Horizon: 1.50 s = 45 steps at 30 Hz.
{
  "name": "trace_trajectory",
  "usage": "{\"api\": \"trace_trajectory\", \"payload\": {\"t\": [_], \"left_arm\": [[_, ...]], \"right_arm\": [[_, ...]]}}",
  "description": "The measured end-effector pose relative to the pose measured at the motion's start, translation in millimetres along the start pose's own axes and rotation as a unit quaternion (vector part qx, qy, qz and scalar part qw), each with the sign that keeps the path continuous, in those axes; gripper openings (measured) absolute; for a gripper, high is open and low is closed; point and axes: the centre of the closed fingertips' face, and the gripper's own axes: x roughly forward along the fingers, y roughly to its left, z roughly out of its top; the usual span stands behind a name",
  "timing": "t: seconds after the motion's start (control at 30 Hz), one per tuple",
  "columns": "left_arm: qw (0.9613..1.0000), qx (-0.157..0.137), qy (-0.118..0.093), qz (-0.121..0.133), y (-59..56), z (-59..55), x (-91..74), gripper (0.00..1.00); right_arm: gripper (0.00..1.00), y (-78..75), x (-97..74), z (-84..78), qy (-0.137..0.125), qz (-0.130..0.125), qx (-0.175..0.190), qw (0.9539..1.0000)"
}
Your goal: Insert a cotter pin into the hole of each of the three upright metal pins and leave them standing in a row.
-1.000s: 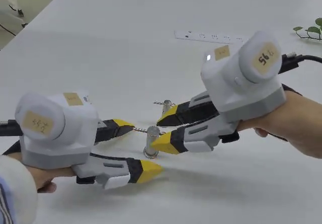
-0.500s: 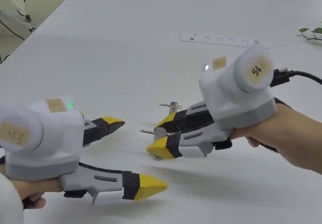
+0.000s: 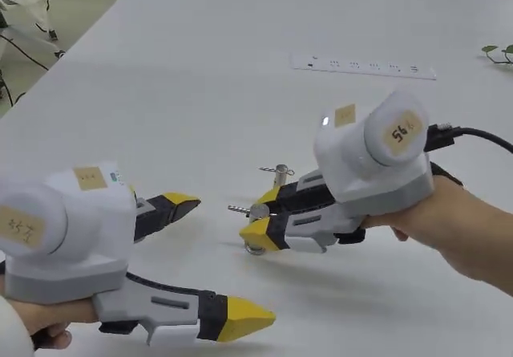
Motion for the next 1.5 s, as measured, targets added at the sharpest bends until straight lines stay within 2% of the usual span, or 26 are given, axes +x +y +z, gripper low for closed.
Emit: {"api": "trace_trajectory", "payload": {"t": [0.13,0.27,0.33,0.47,0.6,0.67,0.73,0.83,1.03,1.17,1.33,1.5], "left_arm": [[1.0000,-0.004,0.003,0.005,0.7,-1.0,-1.0,0.97],[0.9999,-0.007,0.003,0.009,1.8,0.5,-2.3,0.97],[0.9999,-0.008,0.005,0.010,1.8,1.1,-2.8,0.97],[0.9998,-0.008,0.009,0.015,3.3,1.7,-3.1,0.97],[0.9999,-0.005,0.004,0.014,2.5,6.4,-3.3,0.98],[0.9998,-0.003,0.005,0.016,3.0,6.7,-3.1,0.98],[0.9998,-0.004,0.008,0.016,3.4,5.8,-2.1,0.97],[0.9997,-0.006,0.017,0.019,4.5,2.4,-0.1,0.96],[0.9993,-0.017,0.021,0.025,6.5,-0.5,3.2,0.96],[0.9988,-0.031,0.018,0.034,7.6,2.4,5.3,0.97],[0.9978,-0.046,0.006,0.047,5.0,8.9,4.5,0.99],[0.9978,-0.038,0.018,0.051,-0.9,7.8,2.7,0.99]], "right_arm": [[0.14,-0.8,-2.1,-0.8,0.000,-0.003,-0.010,0.9999],[0.14,3.8,-12.0,-6.8,0.007,0.012,-0.028,0.9995],[0.14,5.3,-21.4,-10.0,0.003,0.019,-0.044,0.9988],[0.14,2.7,-44.3,-23.9,0.006,0.026,-0.048,0.9985],[0.14,-2.3,-72.9,-39.6,0.011,0.027,-0.046,0.9985],[0.14,-8.8,-85.5,-50.8,0.033,0.014,-0.049,0.9982],[0.14,-12.5,-93.2,-57.0,0.042,0.009,-0.061,0.9973],[0.14,-26.1,-106.7,-64.2,0.039,0.001,-0.051,0.9979],[0.14,-41.5,-126.3,-69.0,0.030,-0.007,-0.043,0.9986],[0.14,-55.4,-132.9,-71.6,0.019,-0.015,-0.030,0.9993],[0.14,-75.8,-132.6,-85.9,0.029,-0.029,-0.025,0.9988],[0.14,-88.7,-132.3,-92.2,0.022,-0.031,-0.019,0.9991]]}}
